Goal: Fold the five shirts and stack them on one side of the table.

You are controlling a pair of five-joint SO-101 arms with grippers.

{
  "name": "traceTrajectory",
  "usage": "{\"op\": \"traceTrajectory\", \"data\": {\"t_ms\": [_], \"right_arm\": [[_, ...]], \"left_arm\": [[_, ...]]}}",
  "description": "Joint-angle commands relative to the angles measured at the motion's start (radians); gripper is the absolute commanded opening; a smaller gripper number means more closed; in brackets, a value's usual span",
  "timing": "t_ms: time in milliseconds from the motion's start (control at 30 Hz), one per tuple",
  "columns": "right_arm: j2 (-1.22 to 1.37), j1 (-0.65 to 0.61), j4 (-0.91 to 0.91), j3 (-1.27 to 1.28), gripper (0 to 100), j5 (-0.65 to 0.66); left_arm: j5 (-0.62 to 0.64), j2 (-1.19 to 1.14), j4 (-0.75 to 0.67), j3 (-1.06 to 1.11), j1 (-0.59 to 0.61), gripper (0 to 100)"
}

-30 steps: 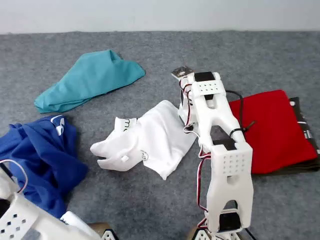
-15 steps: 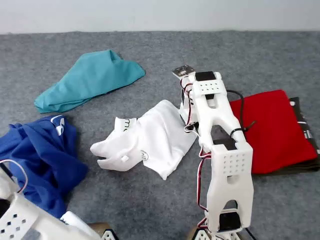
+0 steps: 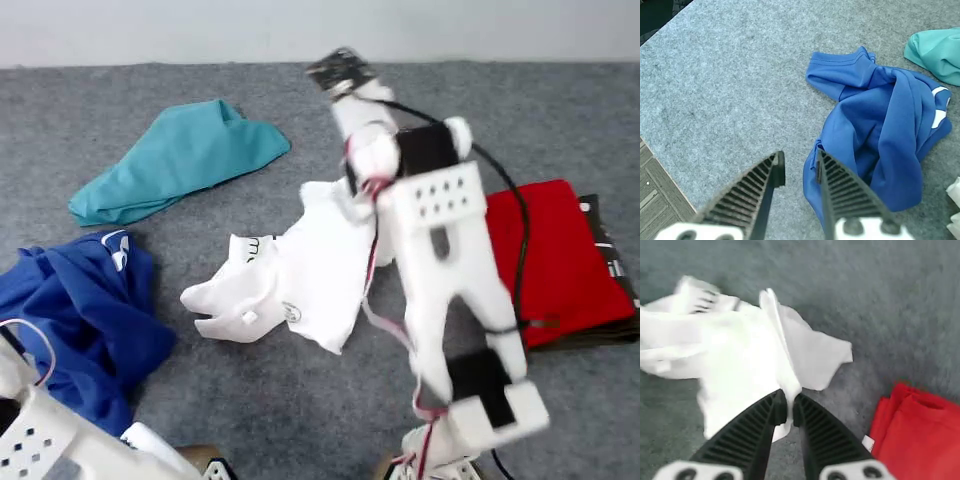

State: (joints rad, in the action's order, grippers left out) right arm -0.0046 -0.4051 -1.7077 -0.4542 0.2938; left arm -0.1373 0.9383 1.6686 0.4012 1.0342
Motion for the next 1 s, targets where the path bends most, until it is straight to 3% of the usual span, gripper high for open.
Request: {"op": "traceTrajectory", "data": {"t_ms": [0, 300, 467, 667, 833, 967], "right_arm": [[-0.186, -0.058, -0.027, -0.025, 0.9, 0.040], [-0.565, 0.010, -0.068, -0.021, 0.9, 0.080], [-0.593, 0.061, -0.076, 0.060, 0.9, 0.080], [-0.602, 0.064, -0.054, 0.189, 0.9, 0.080], [-0.598, 0.062, -0.025, 0.227, 0.9, 0.080], [-0.598, 0.064, -0.002, 0.245, 0.9, 0.080]], "left_arm": [[-0.015, 0.005, 0.000, 0.001, -0.087, 12], [-0.097, 0.002, 0.021, 0.048, -0.448, 12], [-0.161, 0.002, -0.081, 0.214, -0.611, 12], [-0.315, 0.002, -0.107, 0.452, -0.672, 12], [-0.410, 0.002, -0.120, 0.503, -0.687, 12], [-0.531, 0.002, -0.130, 0.593, -0.776, 12]]}}
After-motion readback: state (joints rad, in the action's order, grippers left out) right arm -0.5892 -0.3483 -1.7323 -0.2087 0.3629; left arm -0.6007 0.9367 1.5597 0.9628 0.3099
